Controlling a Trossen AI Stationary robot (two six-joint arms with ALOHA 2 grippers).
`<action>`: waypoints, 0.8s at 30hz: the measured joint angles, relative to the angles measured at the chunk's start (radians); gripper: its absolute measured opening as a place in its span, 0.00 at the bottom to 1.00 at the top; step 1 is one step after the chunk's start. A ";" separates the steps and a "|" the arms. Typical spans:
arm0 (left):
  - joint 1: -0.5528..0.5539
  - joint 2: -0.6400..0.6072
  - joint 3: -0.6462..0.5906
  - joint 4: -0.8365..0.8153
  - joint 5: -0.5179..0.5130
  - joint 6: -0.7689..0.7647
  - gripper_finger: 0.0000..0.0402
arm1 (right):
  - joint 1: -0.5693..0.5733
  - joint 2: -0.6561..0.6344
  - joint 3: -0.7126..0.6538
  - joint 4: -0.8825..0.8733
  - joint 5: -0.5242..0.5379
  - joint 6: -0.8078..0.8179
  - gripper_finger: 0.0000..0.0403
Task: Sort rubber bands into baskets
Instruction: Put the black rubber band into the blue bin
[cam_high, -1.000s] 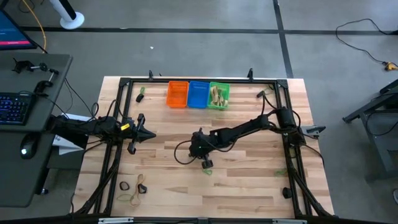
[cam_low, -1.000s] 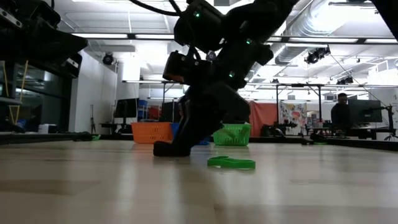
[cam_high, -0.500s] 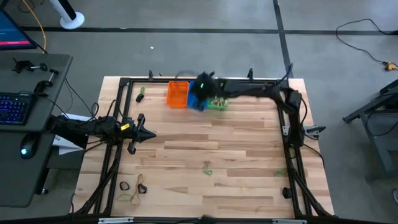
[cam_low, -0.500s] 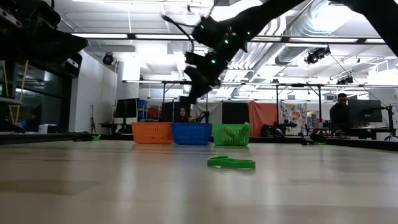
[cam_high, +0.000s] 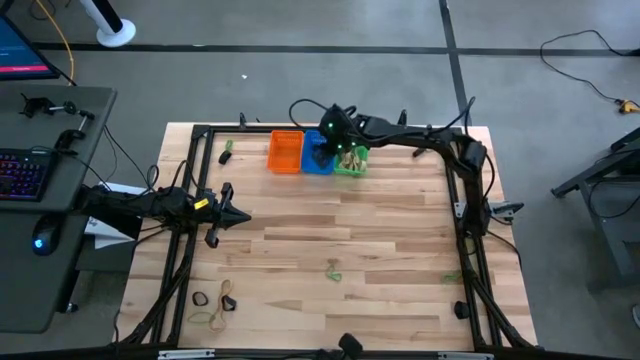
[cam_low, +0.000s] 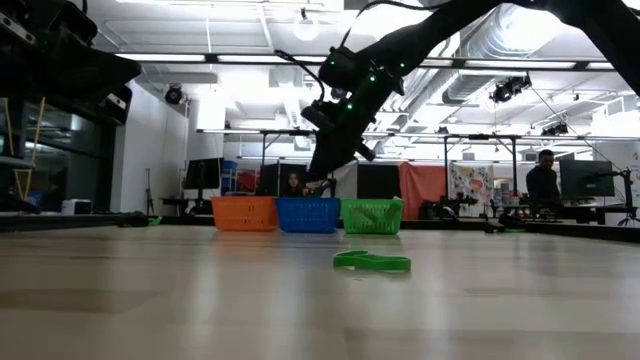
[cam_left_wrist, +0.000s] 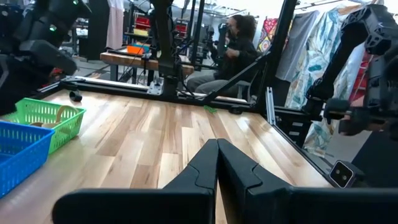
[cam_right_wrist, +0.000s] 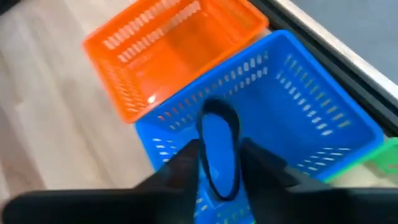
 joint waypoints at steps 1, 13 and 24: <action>0.000 0.000 0.000 0.000 0.000 0.000 0.00 | 0.000 0.000 0.000 0.005 0.026 0.013 0.33; 0.000 0.000 0.000 0.000 0.000 0.000 0.00 | -0.018 -0.048 0.082 -0.298 0.001 0.020 0.62; 0.000 0.000 0.000 0.000 0.000 0.000 0.00 | -0.278 -0.525 -0.481 -0.351 0.199 0.377 0.63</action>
